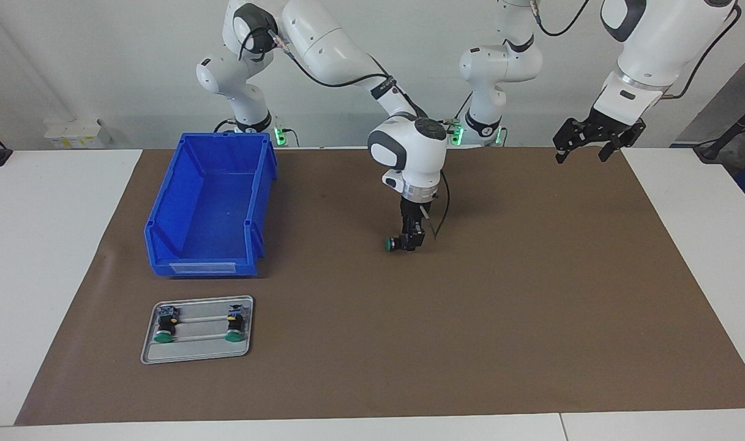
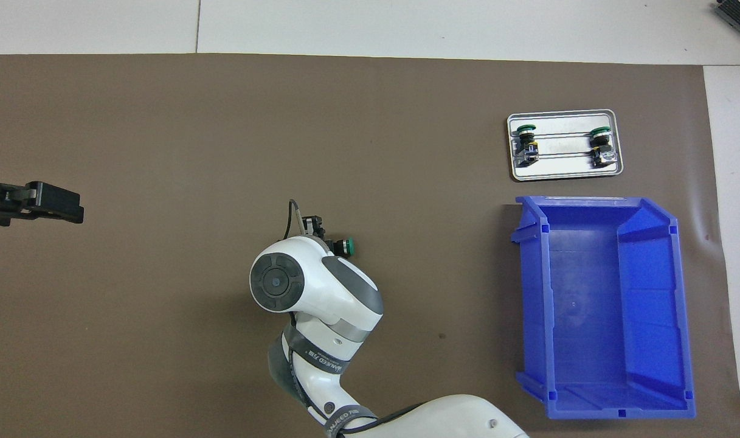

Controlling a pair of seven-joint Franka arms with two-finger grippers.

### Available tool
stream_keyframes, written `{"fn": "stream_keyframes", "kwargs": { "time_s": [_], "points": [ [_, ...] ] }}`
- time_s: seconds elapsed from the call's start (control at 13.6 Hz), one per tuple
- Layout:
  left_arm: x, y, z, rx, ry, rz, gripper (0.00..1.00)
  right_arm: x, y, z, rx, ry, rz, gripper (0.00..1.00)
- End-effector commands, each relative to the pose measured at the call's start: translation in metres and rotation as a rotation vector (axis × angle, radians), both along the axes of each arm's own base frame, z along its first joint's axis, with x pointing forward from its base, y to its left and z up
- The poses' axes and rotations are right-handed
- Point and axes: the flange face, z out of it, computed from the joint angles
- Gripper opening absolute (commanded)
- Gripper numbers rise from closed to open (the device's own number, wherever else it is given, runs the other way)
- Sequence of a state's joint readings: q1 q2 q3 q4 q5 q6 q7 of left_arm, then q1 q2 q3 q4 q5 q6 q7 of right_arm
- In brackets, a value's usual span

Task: Place and press button with both arms
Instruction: 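Carry the green button to the table center and release it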

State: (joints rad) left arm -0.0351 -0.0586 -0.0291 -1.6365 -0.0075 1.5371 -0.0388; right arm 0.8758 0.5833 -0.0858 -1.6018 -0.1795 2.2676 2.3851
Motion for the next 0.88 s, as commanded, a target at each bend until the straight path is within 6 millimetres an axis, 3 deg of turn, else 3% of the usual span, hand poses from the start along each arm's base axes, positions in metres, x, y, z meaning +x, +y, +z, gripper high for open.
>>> {"fn": "stream_keyframes", "kwargs": {
  "time_s": [0.0,0.15,0.37,0.81],
  "points": [
    [-0.006,0.001,0.004,-0.001,-0.007,0.012,1.00,-0.010,-0.006,0.021,-0.029,-0.008,0.059,0.99],
    [-0.006,0.002,0.004,-0.001,-0.007,0.013,1.00,0.002,-0.025,0.053,-0.034,-0.012,0.117,0.99],
    [-0.005,0.011,0.004,-0.001,-0.009,0.031,1.00,0.023,-0.084,0.106,-0.029,-0.032,0.208,0.99],
    [-0.005,0.015,0.004,-0.001,-0.007,0.039,1.00,0.058,-0.201,0.161,-0.073,0.064,0.481,1.00]
  ]
}}
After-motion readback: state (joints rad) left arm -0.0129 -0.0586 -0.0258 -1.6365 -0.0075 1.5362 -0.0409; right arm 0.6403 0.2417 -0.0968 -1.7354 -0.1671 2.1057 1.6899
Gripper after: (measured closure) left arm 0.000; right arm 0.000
